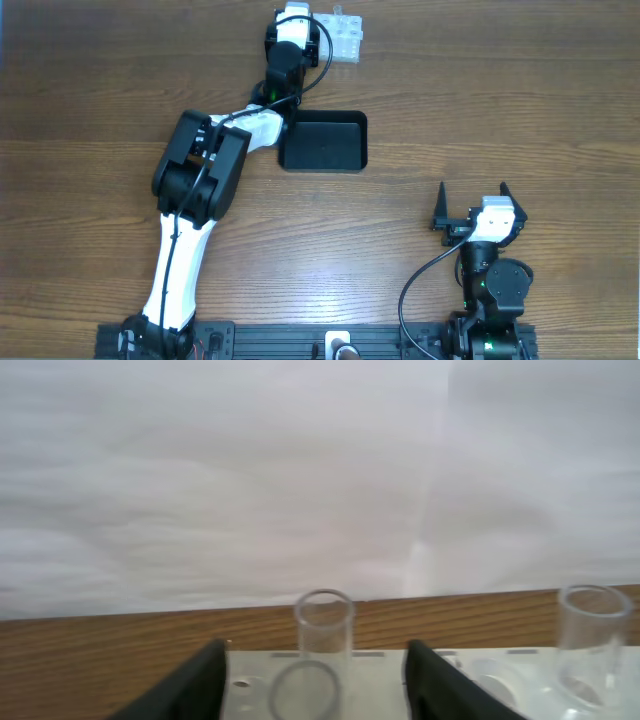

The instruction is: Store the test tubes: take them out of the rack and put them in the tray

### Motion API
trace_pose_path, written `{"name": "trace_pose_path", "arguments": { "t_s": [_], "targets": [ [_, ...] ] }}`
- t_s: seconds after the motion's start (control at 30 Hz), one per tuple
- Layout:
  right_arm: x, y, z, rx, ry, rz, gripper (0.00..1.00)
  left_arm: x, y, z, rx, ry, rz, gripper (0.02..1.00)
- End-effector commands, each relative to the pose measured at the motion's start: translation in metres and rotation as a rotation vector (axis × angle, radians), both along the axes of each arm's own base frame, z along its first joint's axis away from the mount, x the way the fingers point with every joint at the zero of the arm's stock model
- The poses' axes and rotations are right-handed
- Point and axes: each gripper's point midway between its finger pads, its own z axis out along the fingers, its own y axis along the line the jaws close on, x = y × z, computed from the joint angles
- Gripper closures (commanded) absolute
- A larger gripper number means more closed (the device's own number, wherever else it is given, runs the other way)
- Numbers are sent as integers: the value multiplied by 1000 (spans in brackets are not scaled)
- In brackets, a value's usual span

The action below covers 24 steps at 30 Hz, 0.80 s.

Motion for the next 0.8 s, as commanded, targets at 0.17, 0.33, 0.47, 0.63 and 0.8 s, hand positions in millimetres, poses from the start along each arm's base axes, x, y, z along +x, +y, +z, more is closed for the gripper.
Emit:
{"name": "trace_pose_path", "arguments": {
  "t_s": [0.17,0.33,0.47,0.63,0.8],
  "targets": [
    [0,-1,-2,-1,2,-2,7,5,1,-1,-4,-8,-3,630],
    [0,-1,-2,-1,2,-2,9,5,1,0,-4,-10,-3,711],
    [0,-1,-2,-1,1,-2,9,5,1,3,-7,-16,-4,757],
    [0,-1,-2,-1,2,-2,9,5,1,7,-9,-21,-3,779],
    [0,-1,-2,-1,2,-2,9,5,1,15,-14,-33,-3,798]
  ]
}}
